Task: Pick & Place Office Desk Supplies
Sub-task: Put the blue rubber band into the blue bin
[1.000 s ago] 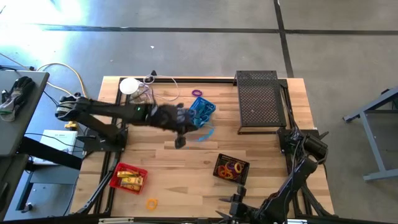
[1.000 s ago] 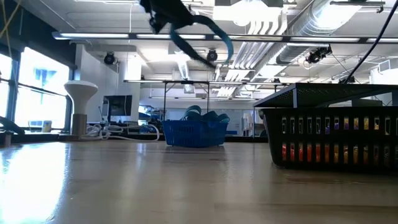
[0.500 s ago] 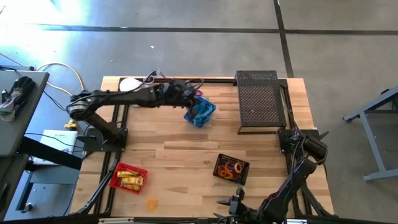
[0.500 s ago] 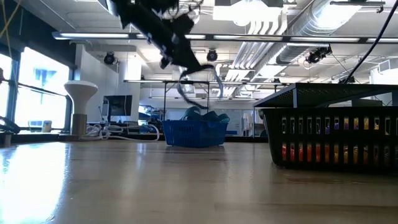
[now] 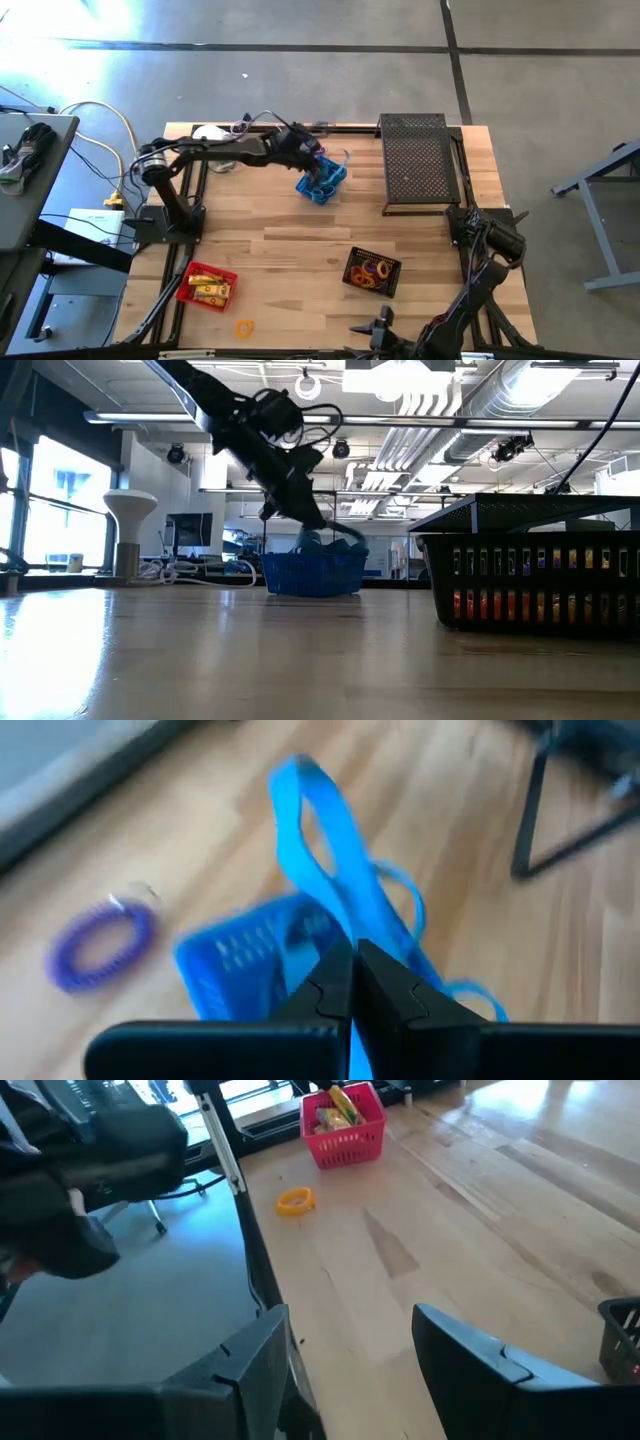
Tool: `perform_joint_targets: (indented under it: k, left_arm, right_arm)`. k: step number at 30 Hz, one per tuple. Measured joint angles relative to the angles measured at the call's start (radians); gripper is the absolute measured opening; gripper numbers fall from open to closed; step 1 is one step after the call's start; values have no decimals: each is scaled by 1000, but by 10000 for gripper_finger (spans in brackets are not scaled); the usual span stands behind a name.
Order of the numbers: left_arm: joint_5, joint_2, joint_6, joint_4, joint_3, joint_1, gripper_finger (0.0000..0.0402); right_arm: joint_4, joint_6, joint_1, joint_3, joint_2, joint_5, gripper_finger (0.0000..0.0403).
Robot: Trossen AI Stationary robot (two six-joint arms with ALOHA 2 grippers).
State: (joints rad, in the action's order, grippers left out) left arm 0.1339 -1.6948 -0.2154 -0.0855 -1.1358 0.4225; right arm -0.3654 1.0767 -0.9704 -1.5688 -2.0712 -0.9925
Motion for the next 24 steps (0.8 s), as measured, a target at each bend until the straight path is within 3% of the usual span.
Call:
perform_joint_targets:
  k: [2, 9, 24]
  left_arm:
    - [-21, -11, 0, -25, 1, -17, 1]
    - [-282, -8, 13, -123, 1, -107, 1]
    - [-293, -7, -107, -296, 0, -200, 1]
  right_arm:
    - [-2, 0, -2, 0, 0, -5, 200]
    - [-12, 0, -5, 0, 0, -21, 200]
    - [-19, -43, 10, 0, 0, -28, 200]
